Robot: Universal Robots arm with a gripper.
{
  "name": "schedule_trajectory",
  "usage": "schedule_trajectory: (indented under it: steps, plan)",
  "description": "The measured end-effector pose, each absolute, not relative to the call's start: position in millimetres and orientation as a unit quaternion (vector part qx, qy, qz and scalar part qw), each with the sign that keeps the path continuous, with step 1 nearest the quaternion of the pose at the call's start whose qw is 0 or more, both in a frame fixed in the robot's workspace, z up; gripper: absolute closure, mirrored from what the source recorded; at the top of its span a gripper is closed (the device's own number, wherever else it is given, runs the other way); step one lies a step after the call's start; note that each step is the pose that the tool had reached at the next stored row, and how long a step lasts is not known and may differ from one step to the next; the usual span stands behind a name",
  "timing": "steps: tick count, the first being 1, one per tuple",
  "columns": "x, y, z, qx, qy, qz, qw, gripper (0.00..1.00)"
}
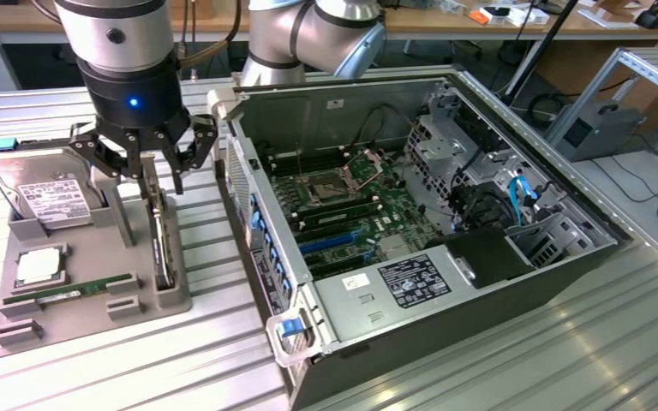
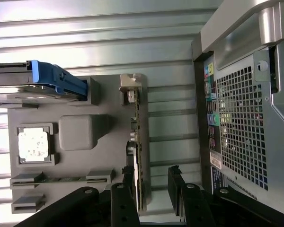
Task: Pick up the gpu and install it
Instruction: 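Pick up the gpu and move the gpu toward the slot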
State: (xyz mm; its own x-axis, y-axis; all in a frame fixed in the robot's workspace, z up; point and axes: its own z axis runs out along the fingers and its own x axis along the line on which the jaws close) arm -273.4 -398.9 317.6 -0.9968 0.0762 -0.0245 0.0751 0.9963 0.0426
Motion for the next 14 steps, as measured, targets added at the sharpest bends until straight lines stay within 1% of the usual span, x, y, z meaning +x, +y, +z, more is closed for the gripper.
schedule_trajectory:
  steps: [14]
  plan:
    - [-273.4,-398.9,309.3,0.038,0.999,0.021,0.013,0.58]
